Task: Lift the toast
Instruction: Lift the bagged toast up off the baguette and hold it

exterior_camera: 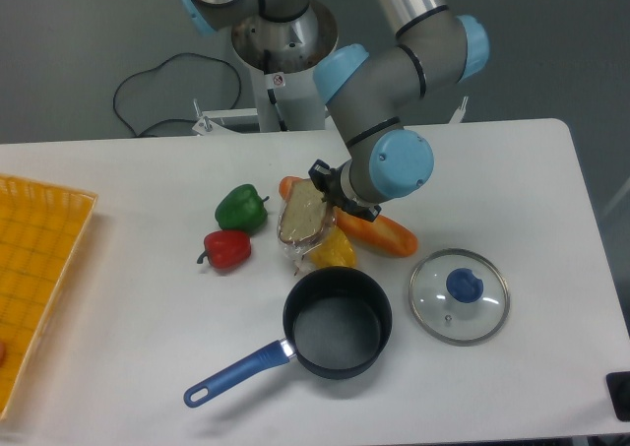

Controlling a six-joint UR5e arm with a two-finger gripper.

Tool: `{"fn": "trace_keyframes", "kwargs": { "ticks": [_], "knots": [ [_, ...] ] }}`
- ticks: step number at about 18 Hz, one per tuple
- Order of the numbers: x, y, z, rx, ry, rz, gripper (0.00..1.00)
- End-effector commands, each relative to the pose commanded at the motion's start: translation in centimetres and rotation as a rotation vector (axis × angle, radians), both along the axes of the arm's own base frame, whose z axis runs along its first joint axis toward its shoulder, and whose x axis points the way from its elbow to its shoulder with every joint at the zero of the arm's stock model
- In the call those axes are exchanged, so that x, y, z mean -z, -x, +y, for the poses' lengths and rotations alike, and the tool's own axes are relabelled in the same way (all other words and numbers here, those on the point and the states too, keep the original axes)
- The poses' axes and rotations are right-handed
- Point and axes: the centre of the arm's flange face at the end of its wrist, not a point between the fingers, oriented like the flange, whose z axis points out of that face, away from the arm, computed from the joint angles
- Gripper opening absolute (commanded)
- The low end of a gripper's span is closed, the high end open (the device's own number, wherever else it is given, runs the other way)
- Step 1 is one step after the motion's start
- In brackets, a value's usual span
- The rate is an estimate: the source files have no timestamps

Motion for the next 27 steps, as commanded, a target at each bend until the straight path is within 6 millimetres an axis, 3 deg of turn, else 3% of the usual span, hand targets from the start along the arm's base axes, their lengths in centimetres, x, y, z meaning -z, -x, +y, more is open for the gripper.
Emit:
{"fn": "trace_keyframes", "kwargs": {
  "ticks": [6, 16, 27],
  "knots": [
    [-2.0, 0.7, 0.0, -0.005, -0.004, 0.005, 0.13],
    [-7.3, 5.6, -1.1, -0.073, -0.141, 0.058, 0.13],
    [-9.7, 8.2, -0.7, -0.158, -0.317, 0.087, 0.13]
  ]
}}
